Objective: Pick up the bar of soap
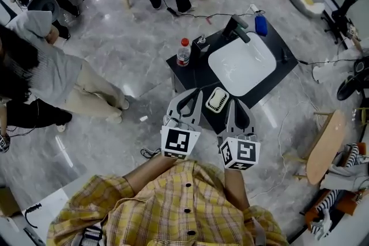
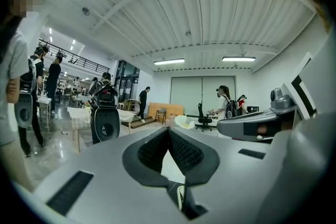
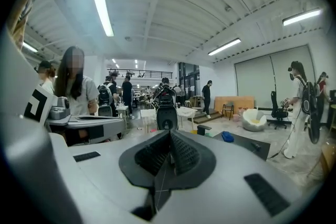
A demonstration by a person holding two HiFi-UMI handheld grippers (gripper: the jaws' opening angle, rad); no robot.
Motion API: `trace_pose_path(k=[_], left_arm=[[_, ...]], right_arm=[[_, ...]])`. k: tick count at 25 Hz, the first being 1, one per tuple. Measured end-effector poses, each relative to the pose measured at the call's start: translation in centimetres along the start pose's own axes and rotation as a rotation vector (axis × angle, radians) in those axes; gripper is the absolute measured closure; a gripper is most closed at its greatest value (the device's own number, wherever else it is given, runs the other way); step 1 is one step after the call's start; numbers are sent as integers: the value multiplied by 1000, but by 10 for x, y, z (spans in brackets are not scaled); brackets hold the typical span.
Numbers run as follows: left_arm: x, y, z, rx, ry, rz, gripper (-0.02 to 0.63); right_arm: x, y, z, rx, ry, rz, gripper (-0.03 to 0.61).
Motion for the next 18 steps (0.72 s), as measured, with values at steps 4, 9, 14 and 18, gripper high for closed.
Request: trace_pose_path(k=[4,9,14,18], left_arm=[[8,-8,6,-9,18,8,604],[11,-19,8,-39,4,1,604],[7,-25,8,-95,-9,-24,604],[5,-36,0,-121,-15,-36,604]], right_arm=[[5,-10,-4,3,7,15,563],[6,-20,-16,-1,8,-5,563],[5,-28,-26,-71,31,-20,563],[17,-35,-40,-150,54,40,563]])
Point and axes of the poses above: the fingertips, and each gripper's own axes: y backward along the fingers, z to its left, x out of its underside, the point moved 1 cm from there along y, backward along the fingers, and after that the axes turned 7 degrees about -z, right-handed, at the moved point
